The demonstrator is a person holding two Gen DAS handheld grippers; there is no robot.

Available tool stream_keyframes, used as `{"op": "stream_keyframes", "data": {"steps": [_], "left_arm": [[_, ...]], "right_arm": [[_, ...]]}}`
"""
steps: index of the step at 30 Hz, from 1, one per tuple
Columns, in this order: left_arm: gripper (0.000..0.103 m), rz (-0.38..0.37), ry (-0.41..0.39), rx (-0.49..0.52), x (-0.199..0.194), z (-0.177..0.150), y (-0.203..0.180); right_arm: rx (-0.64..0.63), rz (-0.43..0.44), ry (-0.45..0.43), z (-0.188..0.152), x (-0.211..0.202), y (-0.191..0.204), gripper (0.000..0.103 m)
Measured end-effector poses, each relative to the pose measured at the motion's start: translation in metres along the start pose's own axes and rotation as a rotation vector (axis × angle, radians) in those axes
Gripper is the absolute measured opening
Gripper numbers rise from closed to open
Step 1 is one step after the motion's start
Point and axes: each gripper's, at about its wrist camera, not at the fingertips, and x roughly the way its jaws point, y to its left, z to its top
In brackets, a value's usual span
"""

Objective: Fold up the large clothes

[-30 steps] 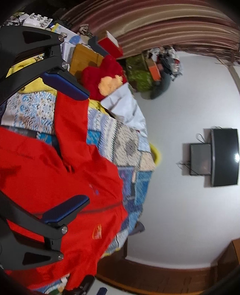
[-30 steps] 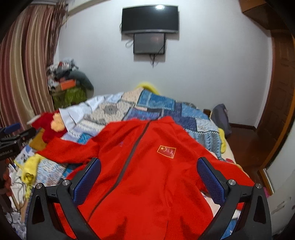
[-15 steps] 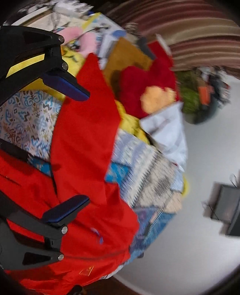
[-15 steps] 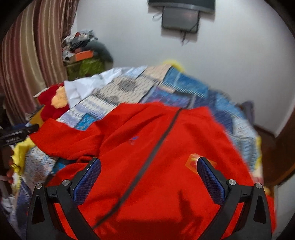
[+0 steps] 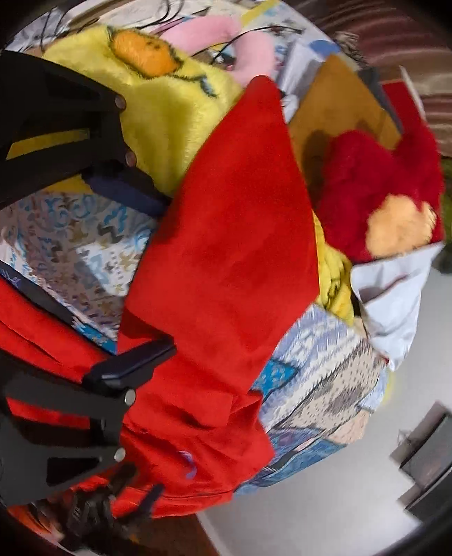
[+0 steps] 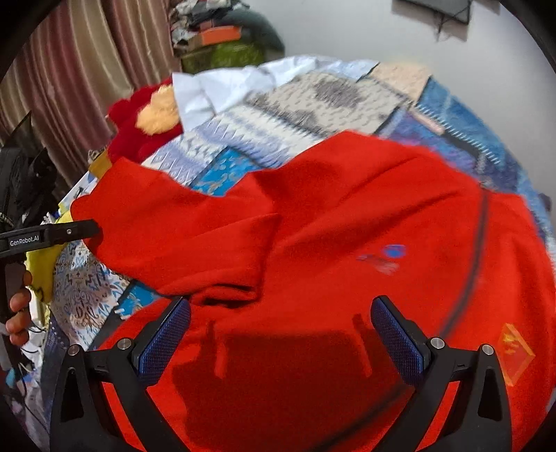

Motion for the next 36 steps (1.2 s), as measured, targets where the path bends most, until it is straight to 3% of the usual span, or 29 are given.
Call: {"op": "stream_keyframes", "data": {"steps": [2,6,10,13,15,19,22,24,28,31,36], "left_arm": [[0.059,0.010,-0.010,-0.006,0.005,0.006,0.002],[0.047,0.031,-0.035,0.004,0.009,0.019,-0.001],[0.009,0.142,-0.129,0.095,-0.001,0.028,-0.020],[0.004,0.224,-0.245,0.190,-0.019,0.035,-0.044],[0.004,0.238,-0.338,0.268,-0.038,0.037,-0.068],[0.004,0.221,-0.524,0.443,-0.077,0.030,-0.129],[0.004,0.169,-0.583,0.545,-0.087,0.018,-0.173],[0.004,0.116,-0.576,0.585,-0.085,0.011,-0.198],[0.004,0.003,-0.473,0.628,-0.059,-0.005,-0.241],[0.004,-0.077,-0.316,0.661,-0.022,-0.023,-0.267],[0.004,-0.094,-0.095,0.714,0.038,-0.061,-0.290]], "right_arm": [[0.030,0.027,0.038,0.005,0.016,0.003,0.101],[0.048,0.047,0.098,0.007,0.038,0.007,0.089],[0.025,0.063,0.140,0.005,0.050,0.011,0.076],[0.024,0.073,0.144,0.003,0.044,0.008,0.072],[0.037,0.081,0.137,0.001,0.035,0.002,0.072],[0.046,0.054,0.100,-0.003,0.003,-0.014,0.073],[0.045,0.014,0.044,-0.011,-0.034,-0.031,0.072],[0.058,-0.010,0.011,-0.020,-0.059,-0.044,0.072],[0.121,-0.062,-0.042,-0.048,-0.110,-0.081,0.073],[0.161,-0.121,-0.056,-0.070,-0.136,-0.105,0.073],[0.226,-0.151,-0.058,-0.099,-0.160,-0.134,0.073]]}}
